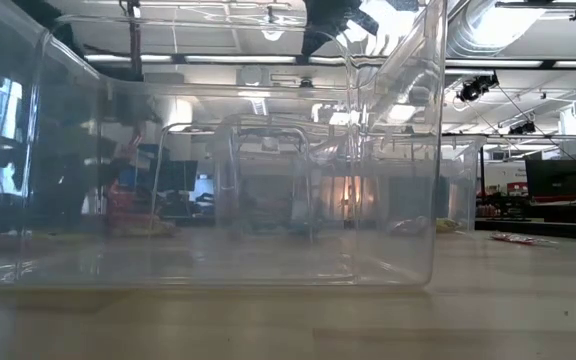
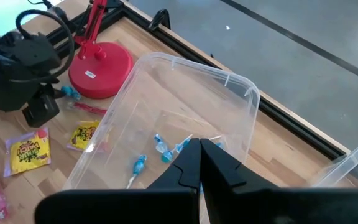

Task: Sort candy
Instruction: Put the blue lollipop into the top left transparent bin, then put the yellow candy into the top right transparent bin

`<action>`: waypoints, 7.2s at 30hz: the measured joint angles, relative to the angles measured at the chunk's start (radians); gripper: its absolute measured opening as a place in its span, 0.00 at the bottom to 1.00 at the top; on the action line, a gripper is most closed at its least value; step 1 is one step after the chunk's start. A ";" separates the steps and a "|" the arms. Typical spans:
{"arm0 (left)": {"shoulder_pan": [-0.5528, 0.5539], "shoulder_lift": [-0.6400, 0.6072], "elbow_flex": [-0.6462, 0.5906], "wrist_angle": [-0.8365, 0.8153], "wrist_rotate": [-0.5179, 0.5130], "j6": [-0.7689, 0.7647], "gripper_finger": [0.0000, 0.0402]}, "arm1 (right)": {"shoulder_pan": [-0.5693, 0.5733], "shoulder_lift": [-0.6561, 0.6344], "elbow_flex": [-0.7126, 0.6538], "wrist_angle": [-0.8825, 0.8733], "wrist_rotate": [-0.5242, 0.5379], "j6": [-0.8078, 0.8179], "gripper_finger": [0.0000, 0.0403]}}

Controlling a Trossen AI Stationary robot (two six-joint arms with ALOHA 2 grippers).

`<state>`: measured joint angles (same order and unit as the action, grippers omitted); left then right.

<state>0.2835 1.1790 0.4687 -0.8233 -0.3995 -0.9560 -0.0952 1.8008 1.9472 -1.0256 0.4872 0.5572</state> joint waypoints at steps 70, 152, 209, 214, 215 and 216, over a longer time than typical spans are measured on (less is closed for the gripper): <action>-0.025 0.072 0.357 0.943 0.363 0.570 0.67 | 0.077 -0.146 0.002 -0.055 0.017 0.029 0.00; -0.128 0.252 0.299 0.153 0.203 0.390 0.06 | 0.218 -0.144 0.000 -0.229 0.072 0.142 0.00; -0.260 0.018 0.580 0.670 0.077 0.642 0.01 | 0.082 -0.007 0.001 0.219 -0.160 0.142 0.54; -0.270 0.018 0.580 0.664 0.077 0.652 0.01 | 0.081 0.000 0.001 0.240 -0.162 0.108 0.53; -0.271 0.018 0.580 0.662 0.076 0.652 0.01 | 0.082 0.000 0.001 0.247 -0.161 0.097 0.53; -0.271 0.018 0.580 0.661 0.078 0.651 0.02 | 0.083 -0.002 0.001 0.254 -0.161 0.093 0.53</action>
<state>0.0124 1.1965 1.0489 -0.1619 -0.3215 -0.3045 -0.0118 1.7984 1.9480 -0.7713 0.3260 0.6499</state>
